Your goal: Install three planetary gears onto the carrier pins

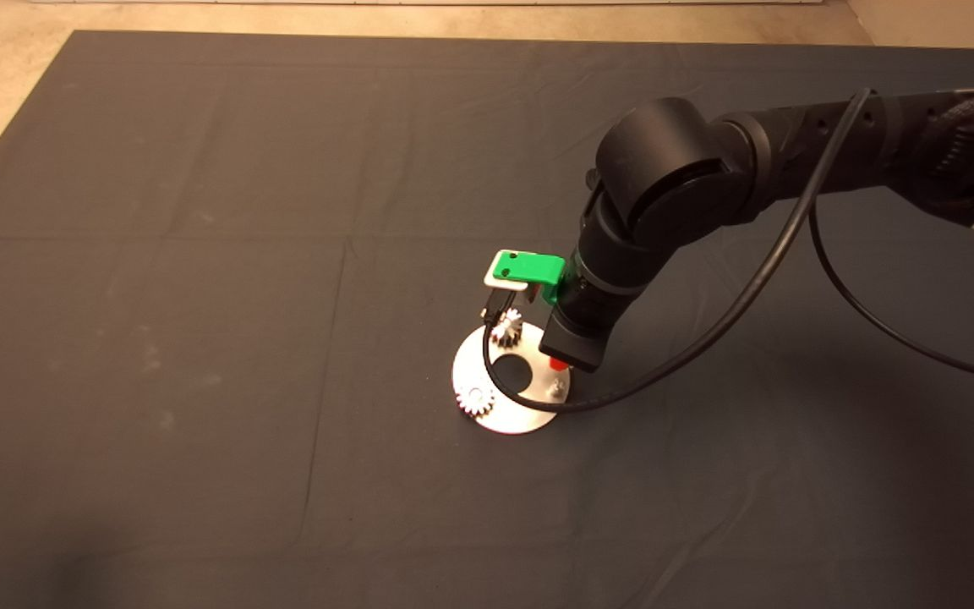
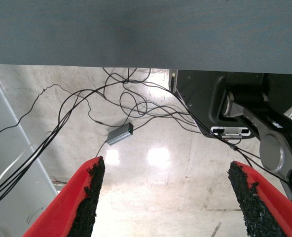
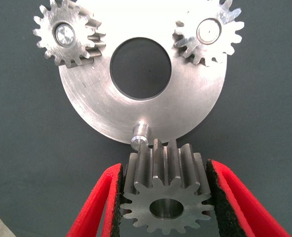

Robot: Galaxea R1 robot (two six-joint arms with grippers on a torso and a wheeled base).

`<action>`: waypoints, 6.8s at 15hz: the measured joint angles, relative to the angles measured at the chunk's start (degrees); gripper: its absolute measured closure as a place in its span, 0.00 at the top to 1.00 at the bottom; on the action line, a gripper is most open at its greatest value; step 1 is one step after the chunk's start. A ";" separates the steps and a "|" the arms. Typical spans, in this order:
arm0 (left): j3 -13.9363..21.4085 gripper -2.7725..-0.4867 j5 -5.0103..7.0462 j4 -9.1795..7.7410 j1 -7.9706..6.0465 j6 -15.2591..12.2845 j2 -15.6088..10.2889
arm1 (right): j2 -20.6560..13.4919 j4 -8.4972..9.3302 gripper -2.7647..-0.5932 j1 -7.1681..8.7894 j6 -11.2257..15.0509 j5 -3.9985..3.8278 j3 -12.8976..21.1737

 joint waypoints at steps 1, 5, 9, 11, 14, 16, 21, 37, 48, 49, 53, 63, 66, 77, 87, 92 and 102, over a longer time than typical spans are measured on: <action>0.00 0.56 0.00 0.00 0.00 0.00 -0.08 | 0.00 -0.01 0.20 -0.29 0.00 -0.09 0.00; 0.06 0.55 0.02 0.00 0.00 0.00 -0.12 | 0.00 -0.01 0.21 -2.16 -0.02 -0.07 0.01; 0.09 0.56 0.00 0.00 0.00 0.00 -0.10 | 0.00 0.00 0.21 -3.18 -0.02 -0.08 0.01; 0.09 0.56 0.00 0.00 0.00 0.00 -0.10 | 0.00 -0.01 0.21 -3.60 -0.02 -0.07 0.01; 0.33 0.56 0.00 -0.02 0.00 0.00 -0.10 | 0.00 -0.03 0.20 -4.27 -0.02 -0.09 0.01; 0.33 0.56 0.00 -0.02 0.00 0.00 -0.12 | 0.02 -0.14 0.20 -4.54 -0.02 -0.07 0.01; 0.33 0.56 0.00 -0.02 0.00 0.00 -0.12 | 0.05 -0.61 0.20 -4.54 -0.06 -0.07 -1.07; 1.10 0.56 0.00 -0.05 0.00 0.00 -1.72 | 0.99 -3.29 0.20 -5.12 -0.20 -0.05 -3.99; 1.44 0.56 0.00 -0.06 -0.01 0.00 -2.66 | 1.10 -3.75 0.20 -6.43 -0.22 0.00 -4.07; 1.44 0.56 0.00 -0.05 -0.01 0.00 -2.66 | 1.02 -3.75 0.20 -6.43 -0.22 0.02 -4.10; 1.46 0.56 -0.01 -0.05 -0.01 0.00 -2.66 | 0.94 -3.75 0.20 -6.43 -0.22 0.20 -4.09; 1.49 0.55 -0.01 -0.06 -0.01 0.74 -4.11 | 0.66 -3.75 0.20 -6.44 -0.24 0.40 -3.96; 1.49 0.55 -0.01 -0.05 -0.01 0.85 -4.14 | 0.63 -3.78 0.20 -6.44 -0.24 0.37 -3.77; 1.55 0.56 -0.01 -1.24 -0.01 0.83 -4.43 | 0.30 -3.78 0.20 -6.77 -0.44 -0.02 -1.60; 1.57 0.55 0.00 -1.71 -0.01 0.80 -4.58 | -1.00 -3.80 0.20 -6.77 -0.66 -0.18 -1.78; 1.57 0.55 -0.01 -1.71 -0.01 0.80 -4.58 | -0.94 -3.80 0.20 -6.77 -0.67 -0.16 -1.84; 1.57 0.55 -0.01 -1.73 -0.30 0.80 -5.24 | 0.03 -3.80 0.20 -6.96 -0.69 -0.13 -2.76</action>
